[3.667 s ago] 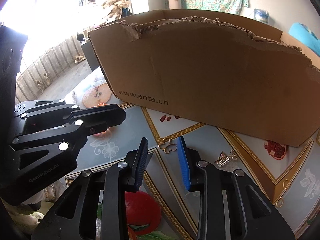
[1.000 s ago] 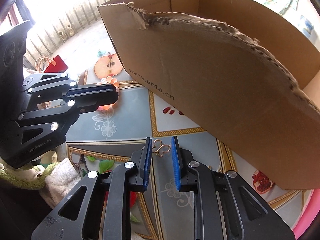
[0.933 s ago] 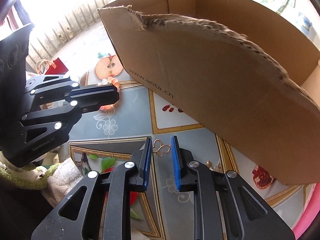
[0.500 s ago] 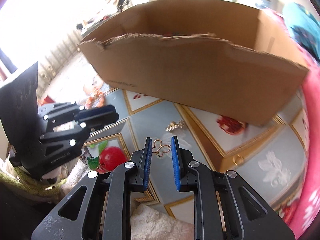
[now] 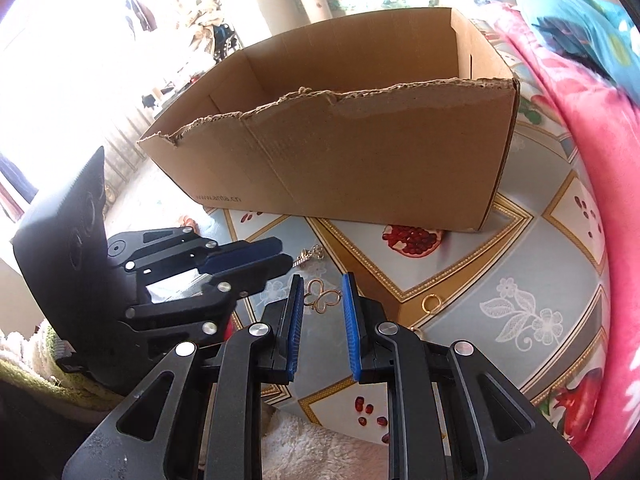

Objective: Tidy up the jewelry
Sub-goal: 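Carry both held charms into the box and open both tools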

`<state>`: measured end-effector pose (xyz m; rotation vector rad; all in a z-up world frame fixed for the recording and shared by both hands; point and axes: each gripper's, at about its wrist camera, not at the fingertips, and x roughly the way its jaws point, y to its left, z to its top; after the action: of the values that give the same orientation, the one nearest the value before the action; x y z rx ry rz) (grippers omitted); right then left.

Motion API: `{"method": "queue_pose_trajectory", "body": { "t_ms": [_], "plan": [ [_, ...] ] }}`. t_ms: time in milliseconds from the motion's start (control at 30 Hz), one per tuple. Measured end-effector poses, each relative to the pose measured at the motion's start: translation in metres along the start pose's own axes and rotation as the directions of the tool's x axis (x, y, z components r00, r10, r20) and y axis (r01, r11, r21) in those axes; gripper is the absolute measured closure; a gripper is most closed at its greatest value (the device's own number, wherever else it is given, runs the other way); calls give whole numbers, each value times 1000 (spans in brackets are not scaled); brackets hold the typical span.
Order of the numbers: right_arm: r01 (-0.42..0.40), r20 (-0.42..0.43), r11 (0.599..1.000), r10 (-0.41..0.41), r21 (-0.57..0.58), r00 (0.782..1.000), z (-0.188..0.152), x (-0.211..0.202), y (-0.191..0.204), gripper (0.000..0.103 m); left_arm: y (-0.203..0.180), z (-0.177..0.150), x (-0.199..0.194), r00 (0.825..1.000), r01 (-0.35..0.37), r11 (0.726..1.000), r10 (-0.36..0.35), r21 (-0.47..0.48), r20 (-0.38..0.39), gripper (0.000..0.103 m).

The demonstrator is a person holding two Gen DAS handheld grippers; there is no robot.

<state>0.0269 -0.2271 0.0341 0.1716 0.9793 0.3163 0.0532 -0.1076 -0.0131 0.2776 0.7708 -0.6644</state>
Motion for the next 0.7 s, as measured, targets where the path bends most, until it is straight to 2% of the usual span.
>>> {"method": "queue_pose_trajectory", "body": {
  "t_ms": [100, 233, 333, 700],
  "plan": [
    [-13, 7, 1000, 13, 13, 1000, 0, -4, -5, 86, -8, -1, 8, 999, -40, 998, 41, 57, -27, 91],
    [-28, 12, 999, 28, 26, 1000, 0, -2, -8, 86, -15, 0, 15, 997, -59, 994, 63, 93, -39, 92],
    [-35, 14, 999, 35, 30, 999, 0, -3, -10, 86, -19, 1, 17, 996, -75, 991, 80, 108, -37, 96],
    [-54, 35, 998, 52, 32, 998, -3, -8, -13, 86, -13, 4, 14, 998, -61, 997, 62, 51, -26, 103]
  ]
}}
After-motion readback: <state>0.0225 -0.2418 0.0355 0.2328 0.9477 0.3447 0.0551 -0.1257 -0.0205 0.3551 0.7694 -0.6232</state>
